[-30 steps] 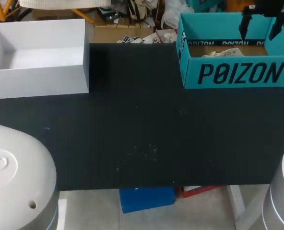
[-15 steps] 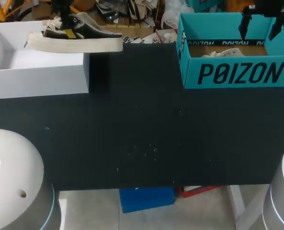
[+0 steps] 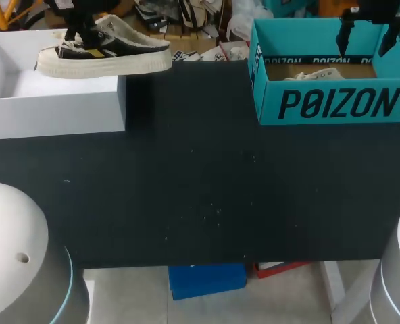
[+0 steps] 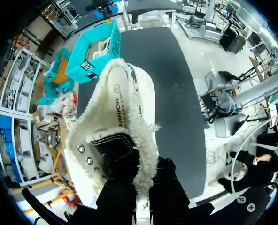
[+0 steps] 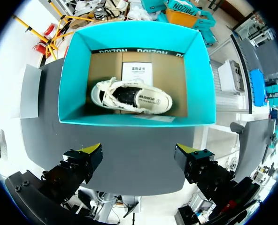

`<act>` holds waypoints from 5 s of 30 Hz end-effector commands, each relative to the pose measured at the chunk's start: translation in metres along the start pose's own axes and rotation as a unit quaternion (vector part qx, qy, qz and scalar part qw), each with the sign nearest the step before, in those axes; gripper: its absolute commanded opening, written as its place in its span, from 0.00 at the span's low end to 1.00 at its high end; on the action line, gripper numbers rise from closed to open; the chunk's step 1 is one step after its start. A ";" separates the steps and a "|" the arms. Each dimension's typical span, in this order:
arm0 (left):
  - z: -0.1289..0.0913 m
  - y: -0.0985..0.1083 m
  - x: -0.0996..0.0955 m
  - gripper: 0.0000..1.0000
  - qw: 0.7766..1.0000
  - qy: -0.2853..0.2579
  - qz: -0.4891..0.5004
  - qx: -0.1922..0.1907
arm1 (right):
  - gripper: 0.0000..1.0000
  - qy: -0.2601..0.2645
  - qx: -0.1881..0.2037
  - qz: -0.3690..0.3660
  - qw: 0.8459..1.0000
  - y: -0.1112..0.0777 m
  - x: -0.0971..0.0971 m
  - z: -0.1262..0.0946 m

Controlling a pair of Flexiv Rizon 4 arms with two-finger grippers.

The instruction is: Take the shoe out of the shoebox, open the shoe tongue, remove and reinsert the insole, then place the shoe into the shoebox

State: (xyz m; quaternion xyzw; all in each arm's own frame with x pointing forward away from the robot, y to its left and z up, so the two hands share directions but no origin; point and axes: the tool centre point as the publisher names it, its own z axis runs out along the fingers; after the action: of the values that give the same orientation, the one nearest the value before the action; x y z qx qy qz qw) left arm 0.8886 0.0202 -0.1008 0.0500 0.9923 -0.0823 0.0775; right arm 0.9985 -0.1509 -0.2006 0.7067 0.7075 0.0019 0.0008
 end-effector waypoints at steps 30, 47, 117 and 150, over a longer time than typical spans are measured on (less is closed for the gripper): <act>0.125 -0.054 0.065 0.00 0.978 -0.207 0.028 -0.002 | 1.00 0.000 0.001 0.000 1.000 0.001 0.000 0.000; 0.213 -0.084 0.065 0.00 0.983 -0.183 0.002 0.028 | 1.00 0.000 0.001 0.000 1.000 0.001 0.000 0.000; 0.177 -0.025 0.076 1.00 0.955 -0.014 -0.041 0.294 | 1.00 0.000 0.001 0.000 1.000 0.001 0.000 0.000; 0.202 0.008 0.093 1.00 0.950 0.023 -0.061 0.305 | 1.00 0.000 0.001 0.000 1.000 0.001 0.000 0.000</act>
State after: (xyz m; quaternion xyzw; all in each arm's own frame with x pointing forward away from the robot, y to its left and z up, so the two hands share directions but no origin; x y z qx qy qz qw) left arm 0.8253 0.0014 -0.3124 0.0109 0.9227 -0.3840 0.0315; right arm 0.9985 -0.1508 -0.2007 0.7067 0.7075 0.0020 0.0008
